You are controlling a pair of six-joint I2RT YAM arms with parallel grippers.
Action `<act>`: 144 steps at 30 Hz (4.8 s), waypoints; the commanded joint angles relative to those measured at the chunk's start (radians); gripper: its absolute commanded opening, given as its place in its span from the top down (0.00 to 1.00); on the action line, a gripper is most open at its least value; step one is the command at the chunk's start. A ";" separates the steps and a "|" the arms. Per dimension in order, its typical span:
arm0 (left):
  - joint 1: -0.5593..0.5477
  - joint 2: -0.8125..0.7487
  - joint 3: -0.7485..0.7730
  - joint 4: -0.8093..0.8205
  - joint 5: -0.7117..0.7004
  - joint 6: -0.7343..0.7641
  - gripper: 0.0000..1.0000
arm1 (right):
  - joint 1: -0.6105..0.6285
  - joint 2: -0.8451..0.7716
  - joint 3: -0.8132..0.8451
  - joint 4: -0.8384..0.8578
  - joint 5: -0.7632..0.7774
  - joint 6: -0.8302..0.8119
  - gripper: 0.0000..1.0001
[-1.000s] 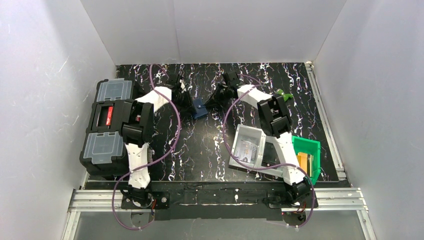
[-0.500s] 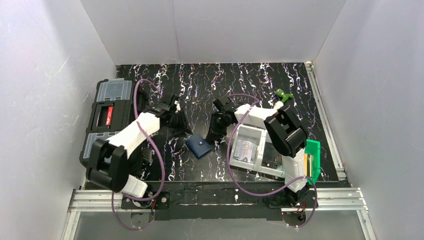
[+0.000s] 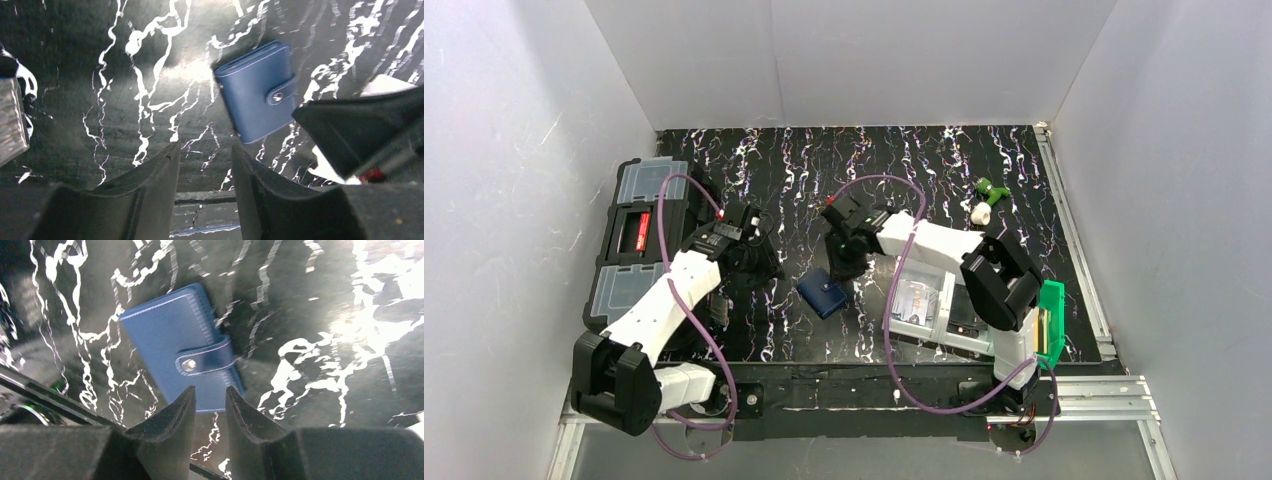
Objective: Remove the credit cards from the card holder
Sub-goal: Move the card holder to the center of the board, then open the card holder at the center of the board, then remove the credit card from the card holder.
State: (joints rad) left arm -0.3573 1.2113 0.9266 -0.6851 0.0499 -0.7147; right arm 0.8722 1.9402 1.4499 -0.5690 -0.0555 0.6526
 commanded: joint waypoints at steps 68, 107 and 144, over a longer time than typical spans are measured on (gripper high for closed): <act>-0.005 0.418 -0.010 0.194 0.198 -0.053 0.76 | -0.002 0.001 0.082 0.041 -0.177 0.029 0.99; 0.053 0.091 0.028 -0.054 0.115 0.114 0.56 | -0.088 -0.070 0.048 -0.160 -0.024 0.004 0.99; -0.127 0.453 0.138 0.085 0.119 0.036 0.72 | -0.097 0.071 0.104 -0.189 0.043 -0.035 0.99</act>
State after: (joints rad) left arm -0.4677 1.6408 1.0181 -0.5974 0.1561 -0.6672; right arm 0.7670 2.0643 1.5494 -0.7672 -0.0212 0.6241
